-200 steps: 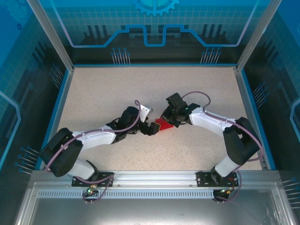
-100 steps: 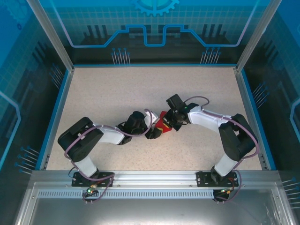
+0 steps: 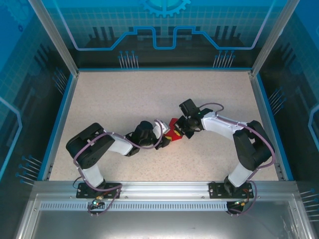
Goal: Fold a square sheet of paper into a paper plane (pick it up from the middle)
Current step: Fourth fold the wing at the center of the table.
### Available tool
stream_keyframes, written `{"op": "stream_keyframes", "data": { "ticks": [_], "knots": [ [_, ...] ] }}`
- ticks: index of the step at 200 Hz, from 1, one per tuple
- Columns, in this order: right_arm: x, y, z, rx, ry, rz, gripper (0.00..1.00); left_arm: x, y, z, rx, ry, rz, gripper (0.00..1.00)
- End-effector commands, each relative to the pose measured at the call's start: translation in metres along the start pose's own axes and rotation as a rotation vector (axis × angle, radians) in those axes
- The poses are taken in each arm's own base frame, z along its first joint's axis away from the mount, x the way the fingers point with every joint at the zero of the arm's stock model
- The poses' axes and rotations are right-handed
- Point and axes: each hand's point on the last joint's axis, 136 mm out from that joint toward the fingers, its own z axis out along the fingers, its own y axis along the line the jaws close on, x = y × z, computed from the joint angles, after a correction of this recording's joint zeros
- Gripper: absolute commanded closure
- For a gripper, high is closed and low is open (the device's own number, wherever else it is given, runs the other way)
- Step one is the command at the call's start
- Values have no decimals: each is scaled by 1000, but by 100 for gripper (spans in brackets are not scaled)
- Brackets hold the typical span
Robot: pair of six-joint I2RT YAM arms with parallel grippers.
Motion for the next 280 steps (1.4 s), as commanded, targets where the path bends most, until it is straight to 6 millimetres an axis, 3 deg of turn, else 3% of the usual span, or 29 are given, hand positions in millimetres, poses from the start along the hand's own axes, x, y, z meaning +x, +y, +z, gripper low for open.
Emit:
{"op": "stream_keyframes", "data": {
  "ticks": [1, 47, 61, 70, 88, 107, 143, 148, 178, 239, 280],
  "knots": [
    [0, -1, 0, 16, 27, 34, 100, -2, 0, 2, -2, -22, 39, 60],
    [3, 3, 0, 8, 49, 9, 100, 0, 3, 6, -15, -5, 35, 72],
    [0, 5, -4, 7, 45, -14, 85, 2, 2, 5, -12, -3, 25, 75],
    [-3, 6, -8, 6, 34, -36, 64, 1, 2, 5, -11, -7, 15, 76],
    [-11, 10, -21, -14, -6, -88, 33, 2, 2, 5, -11, -12, -17, 79],
    [-19, 12, -35, -55, -58, -153, 17, 1, 2, 6, -10, -19, -73, 81],
    [-25, 19, -57, -227, -161, -337, 15, -1, -2, 3, 13, -10, -254, 85],
    [-25, 10, -54, -226, -165, -350, 15, -1, -3, 3, 16, -6, -282, 85],
    [-23, 8, -61, -315, -191, -447, 17, 2, -8, 1, 37, 17, -446, 85],
    [-1, 16, -35, -424, -30, -549, 28, 0, -15, 1, 68, 47, -584, 87],
    [5, 12, -20, -386, 3, -618, 35, -1, -23, 5, 119, 73, -620, 87]
  ]
}}
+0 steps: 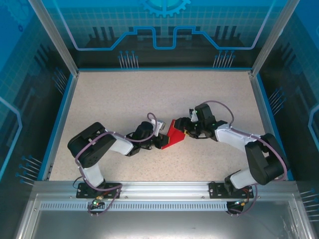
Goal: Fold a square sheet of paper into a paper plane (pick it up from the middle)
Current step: Fourth fold the wing at the center of the table.
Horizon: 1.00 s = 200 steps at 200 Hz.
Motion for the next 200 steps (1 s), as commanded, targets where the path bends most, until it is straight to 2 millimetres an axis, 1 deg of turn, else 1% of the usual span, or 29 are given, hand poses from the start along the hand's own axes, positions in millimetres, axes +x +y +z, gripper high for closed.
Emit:
{"op": "stream_keyframes", "data": {
  "ticks": [1, 12, 32, 53, 71, 136, 170, 200],
  "knots": [
    [7, 6, 5, -32, 39, -86, 35, -6, -19, 2, 67, 22, -37, 87],
    [9, 0, 6, -8, 46, -122, 35, -5, -17, 4, 65, 30, -54, 88],
    [14, -8, 8, 5, 77, -163, 37, -4, -21, 5, 85, 43, -74, 88],
    [19, -10, 9, -18, 89, -191, 38, -4, -24, 6, 96, 57, -98, 89],
    [16, -14, 9, -22, 78, -194, 39, -3, -26, 7, 111, 70, -111, 89],
    [12, -26, 12, -15, 64, -203, 40, 4, -22, 12, 98, 105, -135, 90],
    [12, -27, 18, -25, 83, -197, 40, 3, -23, 12, 99, 103, -150, 90],
    [12, -30, 21, -20, 83, -185, 41, 2, -19, 14, 81, 103, -188, 90]
  ]
}}
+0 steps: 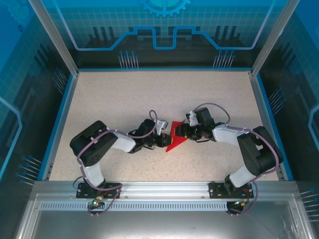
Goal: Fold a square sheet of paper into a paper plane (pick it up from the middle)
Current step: Fourth fold the wing at the center of the table.
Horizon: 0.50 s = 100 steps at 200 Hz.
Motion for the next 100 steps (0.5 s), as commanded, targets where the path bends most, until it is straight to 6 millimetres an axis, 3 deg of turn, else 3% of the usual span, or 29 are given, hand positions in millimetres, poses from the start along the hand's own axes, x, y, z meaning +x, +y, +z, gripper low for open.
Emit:
{"op": "stream_keyframes", "data": {
  "ticks": [1, 100],
  "knots": [
    [-3, -2, 2, -19, -4, -6, 41, -2, -4, 5, 11, 16, -40, 90],
    [-1, -9, 10, -5, 15, 13, 45, 2, -2, 10, 17, 38, -72, 88]
  ]
}}
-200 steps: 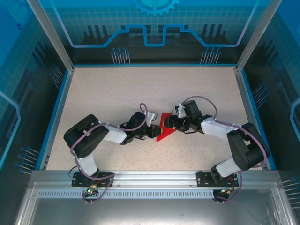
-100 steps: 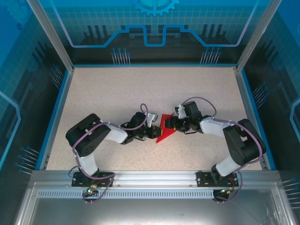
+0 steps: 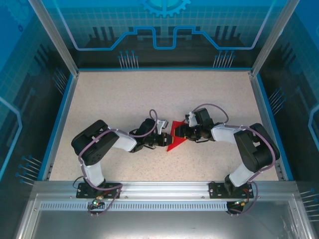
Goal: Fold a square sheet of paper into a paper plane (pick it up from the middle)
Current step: Fourth fold the wing at the center of the table.
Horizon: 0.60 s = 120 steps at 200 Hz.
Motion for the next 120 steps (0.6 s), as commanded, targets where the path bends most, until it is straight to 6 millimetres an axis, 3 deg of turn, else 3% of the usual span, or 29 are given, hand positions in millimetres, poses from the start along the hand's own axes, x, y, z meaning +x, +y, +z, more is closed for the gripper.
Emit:
{"op": "stream_keyframes", "data": {
  "ticks": [1, 57, 120],
  "knots": [
    [-3, -3, 1, -5, -1, 5, 44, 3, -3, 5, 18, 32, -26, 88],
    [-1, -18, 3, 80, 12, 43, 44, 2, -6, 3, 29, 32, -31, 78],
    [9, -34, 3, 221, 61, 77, 45, 0, -6, -3, 32, 25, -36, 76]
  ]
}}
